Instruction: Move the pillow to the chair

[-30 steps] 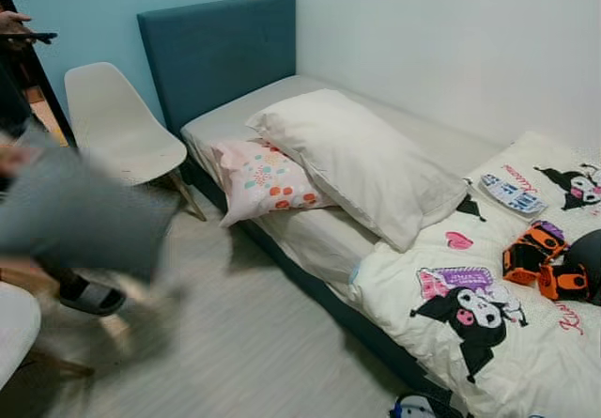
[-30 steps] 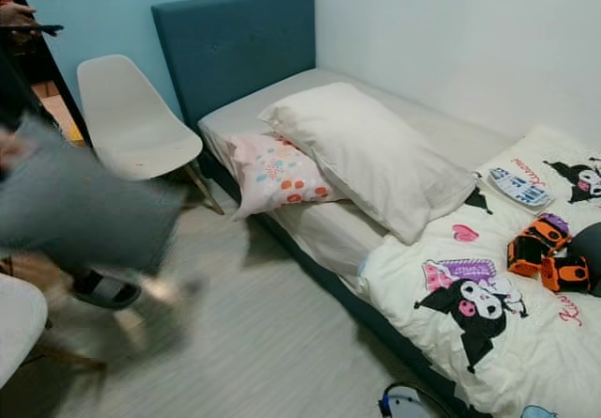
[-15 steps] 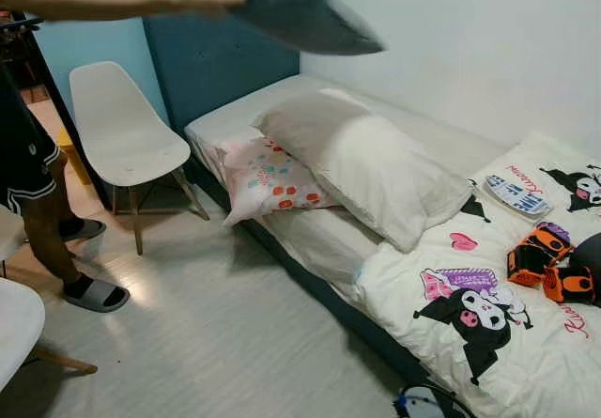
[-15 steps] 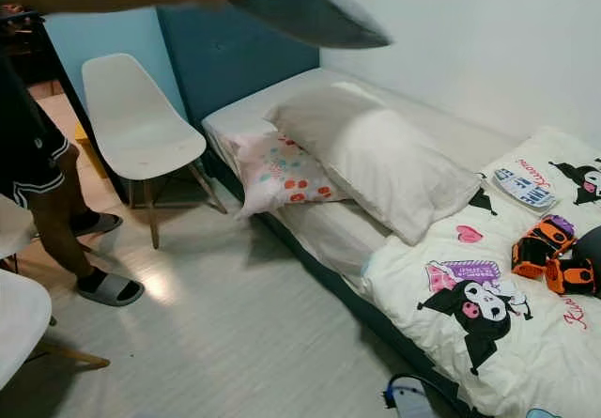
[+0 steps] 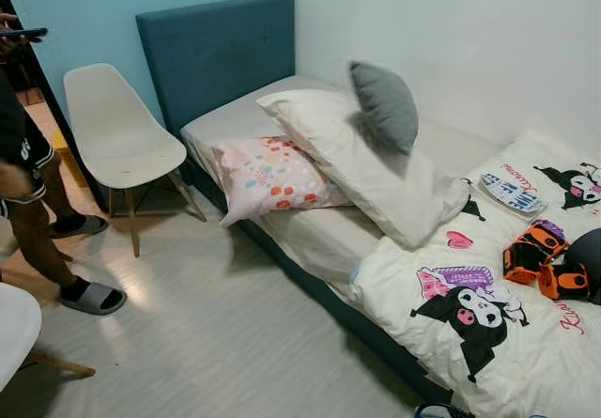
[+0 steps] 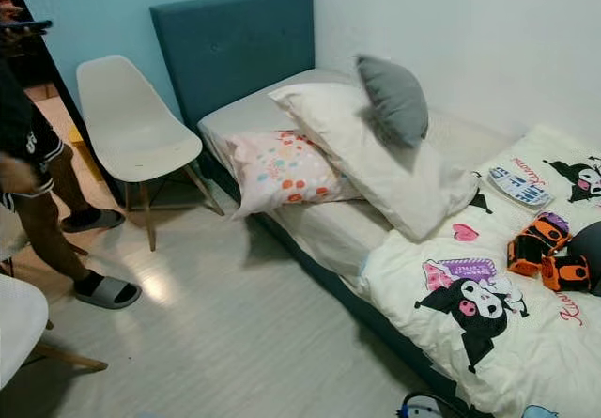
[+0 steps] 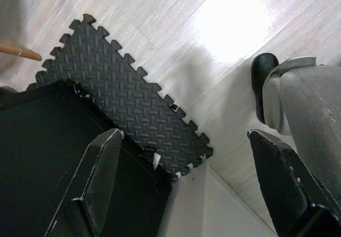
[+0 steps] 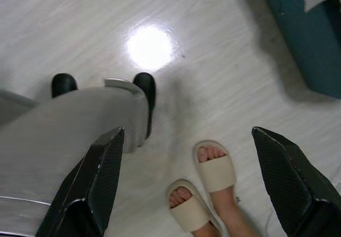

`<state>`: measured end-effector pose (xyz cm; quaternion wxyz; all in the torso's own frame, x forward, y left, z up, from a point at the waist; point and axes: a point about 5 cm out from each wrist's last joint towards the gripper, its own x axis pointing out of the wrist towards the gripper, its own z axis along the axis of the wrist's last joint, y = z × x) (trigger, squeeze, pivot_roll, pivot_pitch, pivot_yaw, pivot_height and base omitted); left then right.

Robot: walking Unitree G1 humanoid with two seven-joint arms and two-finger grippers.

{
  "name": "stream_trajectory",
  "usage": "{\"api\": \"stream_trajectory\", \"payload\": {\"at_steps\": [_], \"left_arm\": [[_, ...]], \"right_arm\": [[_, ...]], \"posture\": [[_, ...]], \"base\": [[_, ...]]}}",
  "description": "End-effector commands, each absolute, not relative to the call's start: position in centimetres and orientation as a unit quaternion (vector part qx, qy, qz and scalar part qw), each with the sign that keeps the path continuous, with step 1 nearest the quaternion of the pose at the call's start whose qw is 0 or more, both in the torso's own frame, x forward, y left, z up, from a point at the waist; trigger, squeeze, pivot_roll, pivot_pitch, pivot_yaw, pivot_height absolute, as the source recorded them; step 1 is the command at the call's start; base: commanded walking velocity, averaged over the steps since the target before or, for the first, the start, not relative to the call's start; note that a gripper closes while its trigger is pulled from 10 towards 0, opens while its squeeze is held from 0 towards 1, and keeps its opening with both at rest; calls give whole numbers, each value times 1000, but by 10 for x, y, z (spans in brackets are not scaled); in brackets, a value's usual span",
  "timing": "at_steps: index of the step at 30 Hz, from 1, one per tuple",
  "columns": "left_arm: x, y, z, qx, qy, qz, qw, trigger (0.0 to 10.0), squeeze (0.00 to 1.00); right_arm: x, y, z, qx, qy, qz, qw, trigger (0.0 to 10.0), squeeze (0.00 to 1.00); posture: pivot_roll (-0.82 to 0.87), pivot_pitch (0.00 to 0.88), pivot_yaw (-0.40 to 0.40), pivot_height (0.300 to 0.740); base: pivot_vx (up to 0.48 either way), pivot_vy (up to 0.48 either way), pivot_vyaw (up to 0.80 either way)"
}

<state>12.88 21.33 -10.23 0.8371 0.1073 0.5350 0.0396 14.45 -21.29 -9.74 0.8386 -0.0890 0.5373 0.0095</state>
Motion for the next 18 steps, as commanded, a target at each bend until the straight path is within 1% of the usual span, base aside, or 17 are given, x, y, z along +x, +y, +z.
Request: {"api": "stream_trajectory", "payload": {"at_steps": [1,2,3,4,6,8,11,17,18], "left_arm": [[125,216,-103,114,542,37,832,10000,0],[125,216,-103,114,542,37,832,10000,0],[124,216,-103,115,543,36,831,10000,0],[124,216,-103,116,543,36,831,10000,0],[124,216,-103,116,543,35,831,10000,0],[124,216,-103,116,543,35,831,10000,0],[126,218,-103,119,541,36,832,10000,0],[127,218,-102,119,539,37,833,10000,0],[130,220,-101,113,532,45,838,10000,0]], "right_arm": [[149,-195,-99,-87,534,25,841,10000,0],[149,-195,-99,-87,534,25,841,10000,0],[160,-178,-96,-76,522,43,848,10000,0],[166,-173,-95,-71,519,50,851,10000,0],[168,-171,-94,-68,517,54,852,10000,0],[172,-170,-92,-61,517,52,852,10000,0],[179,-175,-89,-69,515,37,853,10000,0],[177,-186,-89,-73,517,25,852,10000,0],[173,-203,-88,-74,517,2,853,10000,0]], "posture": [[-129,27,12,740],[-129,27,12,740],[-129,27,12,740],[-128,23,12,740],[-127,23,12,740],[-127,23,12,740],[-129,21,12,740],[-131,18,12,740],[-131,13,13,740]], "base": [[0,0,0],[0,0,0],[0,0,0],[0,0,0],[0,0,0],[0,0,-731],[0,0,-725],[0,0,-721],[0,0,-725]]}}
